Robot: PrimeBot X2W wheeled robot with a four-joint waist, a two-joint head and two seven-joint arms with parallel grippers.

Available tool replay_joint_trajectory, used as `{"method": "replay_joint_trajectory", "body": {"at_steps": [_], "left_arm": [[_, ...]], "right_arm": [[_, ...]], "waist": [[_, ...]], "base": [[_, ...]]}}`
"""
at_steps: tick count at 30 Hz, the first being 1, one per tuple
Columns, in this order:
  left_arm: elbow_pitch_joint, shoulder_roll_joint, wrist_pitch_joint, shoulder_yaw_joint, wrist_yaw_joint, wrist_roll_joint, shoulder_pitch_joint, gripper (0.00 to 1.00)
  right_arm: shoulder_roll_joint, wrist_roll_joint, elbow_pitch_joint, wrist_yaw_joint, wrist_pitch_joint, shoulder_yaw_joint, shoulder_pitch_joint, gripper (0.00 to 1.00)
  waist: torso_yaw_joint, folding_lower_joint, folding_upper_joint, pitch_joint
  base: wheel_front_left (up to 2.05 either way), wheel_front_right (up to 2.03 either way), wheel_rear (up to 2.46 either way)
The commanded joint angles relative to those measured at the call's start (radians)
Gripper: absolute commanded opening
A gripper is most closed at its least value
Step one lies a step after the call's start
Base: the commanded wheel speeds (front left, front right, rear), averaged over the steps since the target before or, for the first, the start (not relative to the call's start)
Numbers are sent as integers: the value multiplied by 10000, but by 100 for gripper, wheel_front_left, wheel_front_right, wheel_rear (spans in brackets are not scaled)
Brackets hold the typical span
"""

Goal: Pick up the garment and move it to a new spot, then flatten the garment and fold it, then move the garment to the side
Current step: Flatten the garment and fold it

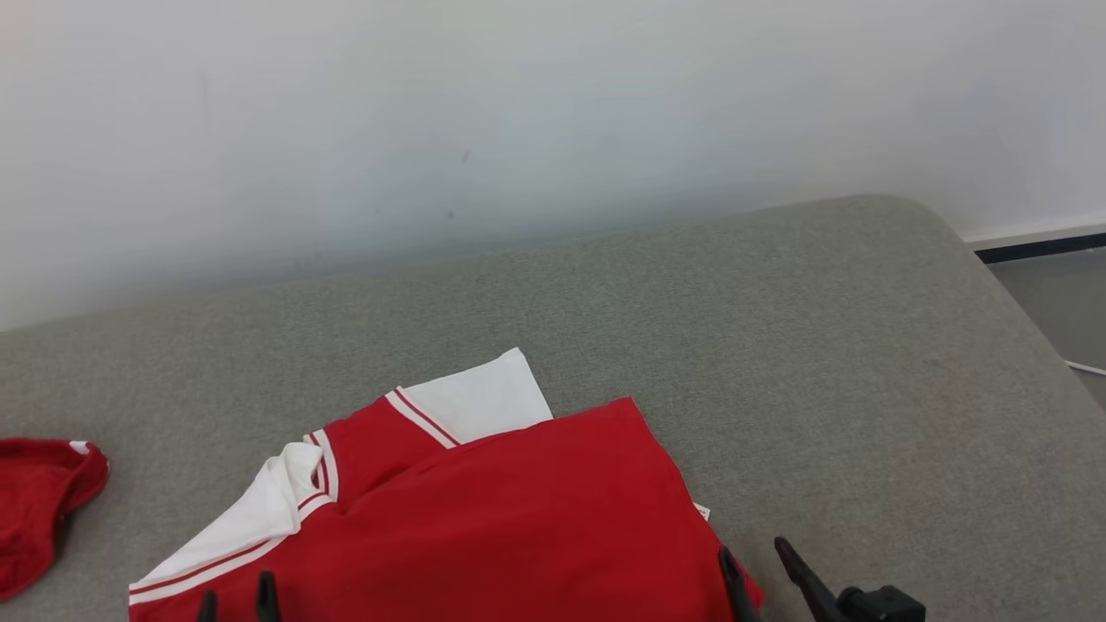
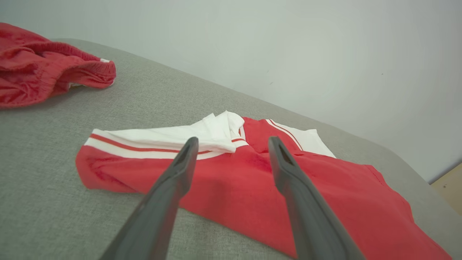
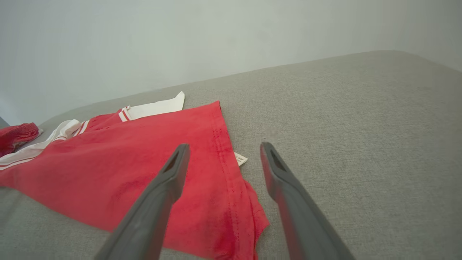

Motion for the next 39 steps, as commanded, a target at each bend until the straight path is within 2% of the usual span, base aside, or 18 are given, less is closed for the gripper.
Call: {"method": "replay_joint_trajectory", "body": {"at_steps": [1, 8, 11, 17, 18, 19, 20, 35, 39], "left_arm": [[49, -83, -28, -34, -132, 195, 167, 100], [197, -266, -28, -206, -429, 526, 104, 100], [216, -284, -28, -235, -448, 576, 72, 100], [264, -312, -28, -363, -514, 674, 21, 100], [283, -311, -28, -385, -531, 674, 3, 100], [278, -312, -28, -417, -537, 651, -2, 100], [271, -314, -28, -458, -526, 601, -4, 100], [156, -316, -28, -629, -396, 430, 103, 100], [215, -316, -29, -675, -407, 436, 29, 100]], "right_arm": [[12, 256, 542, 4, -5, 94, -68, 100], [191, 283, 2474, 4, -7, 98, -697, 100], [280, 256, 2927, 4, -7, 11, -873, 100], [608, 627, 4880, 4, 30, 288, -1443, 100], [657, 658, 5115, 4, 33, 383, -1552, 95], [670, 613, 5289, 4, 41, 411, -1683, 40], [648, 512, 5417, 4, 41, 400, -1822, 0], [-794, -1336, 4632, -3, -6, -2021, -2491, 0], [-995, -1604, 4676, -2, -6, -2499, -2389, 0]], "waist": [[158, 0, 0, 37], [512, 0, 0, 100], [588, 0, 0, 120], [772, 0, 0, 163], [797, 0, 0, 170], [818, 0, 0, 175], [832, 0, 0, 180], [572, 0, 0, 108], [536, 0, 0, 93]], "base": [[0, 0, 0], [0, 0, 0], [0, 0, 0], [0, 0, 0], [0, 0, 0], [0, 0, 0], [0, 0, 0], [0, 0, 0], [0, 0, 0]]}}
